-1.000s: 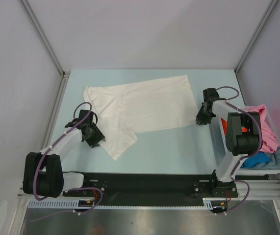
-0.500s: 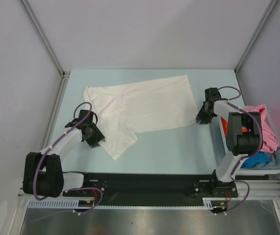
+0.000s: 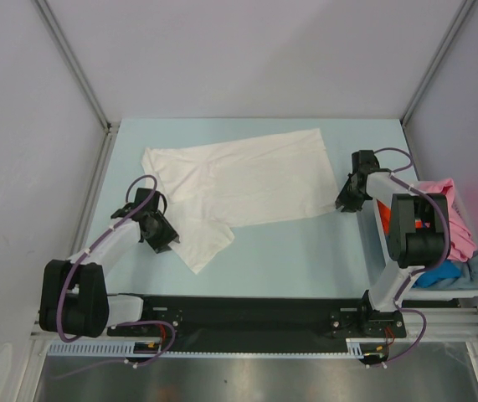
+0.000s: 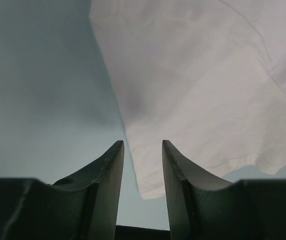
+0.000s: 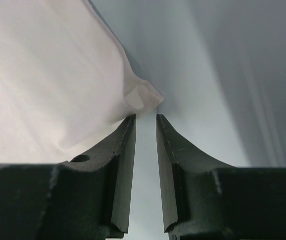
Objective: Fold and stack the t-shirts
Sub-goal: Fold the tshirt
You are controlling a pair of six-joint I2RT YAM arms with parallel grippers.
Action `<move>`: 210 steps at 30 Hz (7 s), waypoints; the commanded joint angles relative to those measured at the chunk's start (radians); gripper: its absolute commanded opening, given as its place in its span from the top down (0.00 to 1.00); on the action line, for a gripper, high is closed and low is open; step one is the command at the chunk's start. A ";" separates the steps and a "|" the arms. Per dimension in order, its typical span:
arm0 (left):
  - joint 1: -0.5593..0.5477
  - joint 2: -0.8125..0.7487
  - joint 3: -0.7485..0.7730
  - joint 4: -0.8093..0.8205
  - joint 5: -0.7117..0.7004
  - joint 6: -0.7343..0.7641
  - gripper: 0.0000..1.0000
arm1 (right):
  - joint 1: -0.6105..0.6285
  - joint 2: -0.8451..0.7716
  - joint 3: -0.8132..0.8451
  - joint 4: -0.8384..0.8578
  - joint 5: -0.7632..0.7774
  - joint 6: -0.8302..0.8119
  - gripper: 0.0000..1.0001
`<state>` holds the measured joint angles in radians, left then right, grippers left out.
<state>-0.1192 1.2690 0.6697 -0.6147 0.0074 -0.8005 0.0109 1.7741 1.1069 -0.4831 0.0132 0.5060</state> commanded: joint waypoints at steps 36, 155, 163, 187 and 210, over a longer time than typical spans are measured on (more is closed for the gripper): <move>0.007 -0.049 -0.062 0.004 -0.003 -0.005 0.51 | -0.014 -0.021 0.002 -0.072 0.036 0.014 1.00; 0.173 0.624 0.884 -0.079 0.025 0.254 1.00 | 0.023 0.536 0.909 -0.272 0.019 -0.057 1.00; 0.174 0.684 0.941 -0.092 0.034 0.264 1.00 | 0.021 0.561 0.939 -0.279 0.024 -0.050 1.00; 0.200 0.742 0.953 -0.089 0.043 0.274 1.00 | 0.020 0.622 1.004 -0.293 0.016 -0.026 1.00; 0.168 0.422 0.777 0.005 0.126 0.348 0.53 | 0.084 0.357 0.833 -0.376 -0.004 -0.098 0.47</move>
<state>0.0654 1.8099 1.5146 -0.6731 0.0372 -0.4767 0.0463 2.2726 2.0438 -0.8848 0.0765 0.4057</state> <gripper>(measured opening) 0.476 0.522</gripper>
